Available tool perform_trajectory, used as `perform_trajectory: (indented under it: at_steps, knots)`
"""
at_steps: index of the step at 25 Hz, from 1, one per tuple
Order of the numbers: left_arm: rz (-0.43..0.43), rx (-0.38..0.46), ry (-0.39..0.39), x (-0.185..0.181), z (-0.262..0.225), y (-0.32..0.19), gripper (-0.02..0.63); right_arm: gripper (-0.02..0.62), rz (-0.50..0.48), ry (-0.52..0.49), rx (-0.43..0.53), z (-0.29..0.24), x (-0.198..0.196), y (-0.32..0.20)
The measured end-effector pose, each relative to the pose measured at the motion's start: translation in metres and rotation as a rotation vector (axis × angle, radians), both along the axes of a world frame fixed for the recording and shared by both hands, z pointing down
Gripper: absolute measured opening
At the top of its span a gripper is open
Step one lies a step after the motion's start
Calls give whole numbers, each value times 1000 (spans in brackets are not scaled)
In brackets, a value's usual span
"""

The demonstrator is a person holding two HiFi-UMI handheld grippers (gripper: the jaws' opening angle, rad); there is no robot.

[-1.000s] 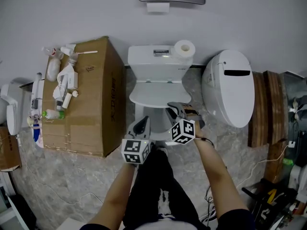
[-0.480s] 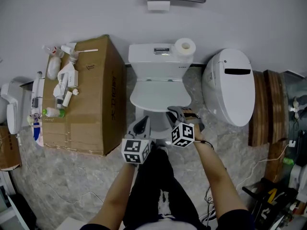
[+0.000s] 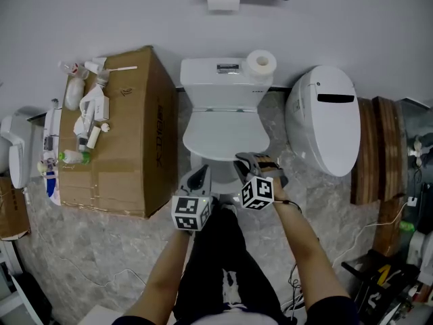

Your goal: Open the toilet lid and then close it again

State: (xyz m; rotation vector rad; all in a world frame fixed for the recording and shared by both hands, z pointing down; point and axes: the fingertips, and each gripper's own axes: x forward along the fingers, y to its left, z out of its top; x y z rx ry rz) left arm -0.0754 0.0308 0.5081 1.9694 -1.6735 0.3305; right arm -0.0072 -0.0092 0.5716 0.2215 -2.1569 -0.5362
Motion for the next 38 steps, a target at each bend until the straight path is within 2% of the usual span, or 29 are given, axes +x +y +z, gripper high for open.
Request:
perform_trajectory:
  at_steps: [6,17,26,38]
  knots:
    - [8,-20,-13,4,7,5,5,54,-16,5,-2,7,3,8]
    - [-32,-30,-6,3,21,20,6,54,-45,-3,5,21,7,25]
    - [-22,-53,-2,1,30,30,5,57,-36,21,-26,38,12,44]
    - [27,-87,0,5,41,51,5,60,-54,74,0,56,15,59]
